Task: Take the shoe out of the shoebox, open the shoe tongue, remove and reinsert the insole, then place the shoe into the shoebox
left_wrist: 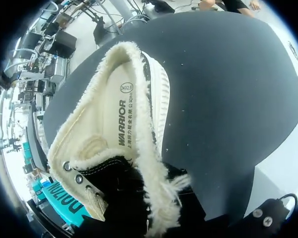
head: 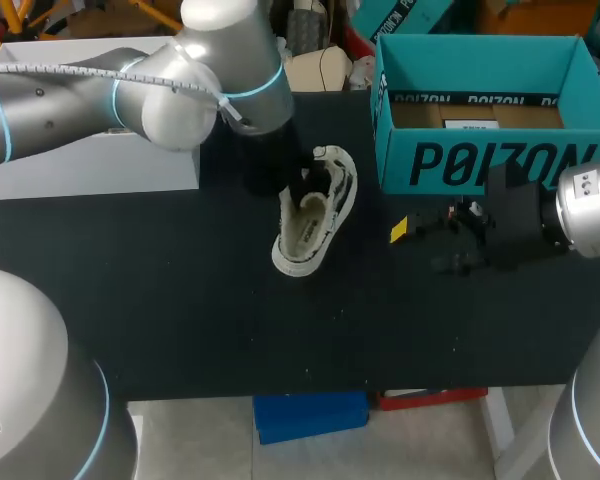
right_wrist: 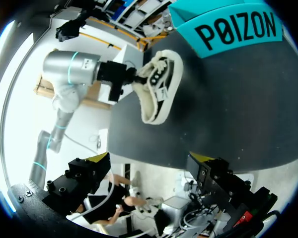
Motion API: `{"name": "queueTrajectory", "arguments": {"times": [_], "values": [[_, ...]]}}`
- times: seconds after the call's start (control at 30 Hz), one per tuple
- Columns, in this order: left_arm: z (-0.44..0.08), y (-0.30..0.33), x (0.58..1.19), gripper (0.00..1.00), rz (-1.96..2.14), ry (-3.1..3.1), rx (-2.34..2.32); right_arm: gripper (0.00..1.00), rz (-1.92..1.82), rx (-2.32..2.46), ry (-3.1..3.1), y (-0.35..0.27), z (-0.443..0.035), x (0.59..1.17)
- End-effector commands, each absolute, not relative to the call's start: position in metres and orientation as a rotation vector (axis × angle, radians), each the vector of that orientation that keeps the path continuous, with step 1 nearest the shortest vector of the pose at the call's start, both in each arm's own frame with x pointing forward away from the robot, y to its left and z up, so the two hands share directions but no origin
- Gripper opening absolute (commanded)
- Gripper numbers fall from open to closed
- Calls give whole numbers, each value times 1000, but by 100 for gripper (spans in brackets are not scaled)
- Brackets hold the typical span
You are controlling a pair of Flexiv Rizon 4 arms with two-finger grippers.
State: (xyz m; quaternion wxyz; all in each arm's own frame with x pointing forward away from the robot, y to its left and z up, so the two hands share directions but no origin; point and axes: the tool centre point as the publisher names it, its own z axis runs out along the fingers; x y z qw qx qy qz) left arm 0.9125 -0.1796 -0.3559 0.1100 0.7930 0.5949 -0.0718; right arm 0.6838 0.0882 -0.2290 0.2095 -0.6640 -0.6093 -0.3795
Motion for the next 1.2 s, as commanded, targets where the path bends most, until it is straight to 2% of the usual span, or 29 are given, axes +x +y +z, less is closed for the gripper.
{"name": "queueTrajectory", "arguments": {"times": [0.03, 0.6, 0.87, 1.2], "values": [[-312, -168, 906, 0, -213, 1790, 2266, 100, -1054, -1849, -1695, 89, -229, 684], [-202, -132, 922, 0, -248, 2239, 1554, 100, -1054, -1849, -1695, 89, -229, 684], [-169, -73, 942, 0, -205, 2351, 1113, 100, -1054, -1849, -1695, 89, -229, 684], [-153, 15, 966, 0, -223, 2394, 713, 100, -1054, -1849, -1695, 89, -229, 684]]}}
